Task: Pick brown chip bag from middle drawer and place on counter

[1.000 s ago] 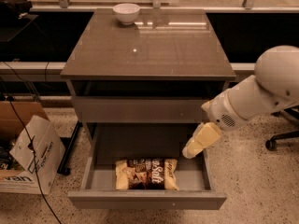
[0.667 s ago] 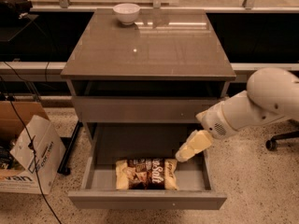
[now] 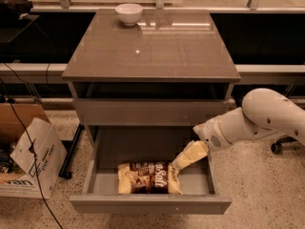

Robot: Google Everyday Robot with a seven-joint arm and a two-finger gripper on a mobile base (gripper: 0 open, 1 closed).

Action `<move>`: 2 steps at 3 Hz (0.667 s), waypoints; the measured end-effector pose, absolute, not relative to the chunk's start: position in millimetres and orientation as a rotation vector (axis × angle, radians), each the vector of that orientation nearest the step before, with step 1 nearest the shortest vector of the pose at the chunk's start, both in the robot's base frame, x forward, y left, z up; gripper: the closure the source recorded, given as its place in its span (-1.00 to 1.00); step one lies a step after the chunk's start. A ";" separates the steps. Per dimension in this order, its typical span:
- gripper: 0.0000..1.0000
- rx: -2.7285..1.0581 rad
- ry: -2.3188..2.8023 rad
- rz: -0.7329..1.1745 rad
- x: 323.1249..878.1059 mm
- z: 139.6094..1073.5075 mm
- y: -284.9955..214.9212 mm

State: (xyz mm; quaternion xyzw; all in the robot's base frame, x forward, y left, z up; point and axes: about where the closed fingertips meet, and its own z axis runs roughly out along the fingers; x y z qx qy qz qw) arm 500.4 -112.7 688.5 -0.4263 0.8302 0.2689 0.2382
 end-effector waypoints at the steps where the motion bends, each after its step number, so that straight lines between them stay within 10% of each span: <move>1: -1.00 -1.154 2.295 0.756 499.2 678.0 -107.6; 2: -1.00 -1.087 2.300 0.842 499.9 643.1 -83.4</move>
Offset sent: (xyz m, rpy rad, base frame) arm 0.0104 0.0579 -0.0942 0.1523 0.1014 -0.0983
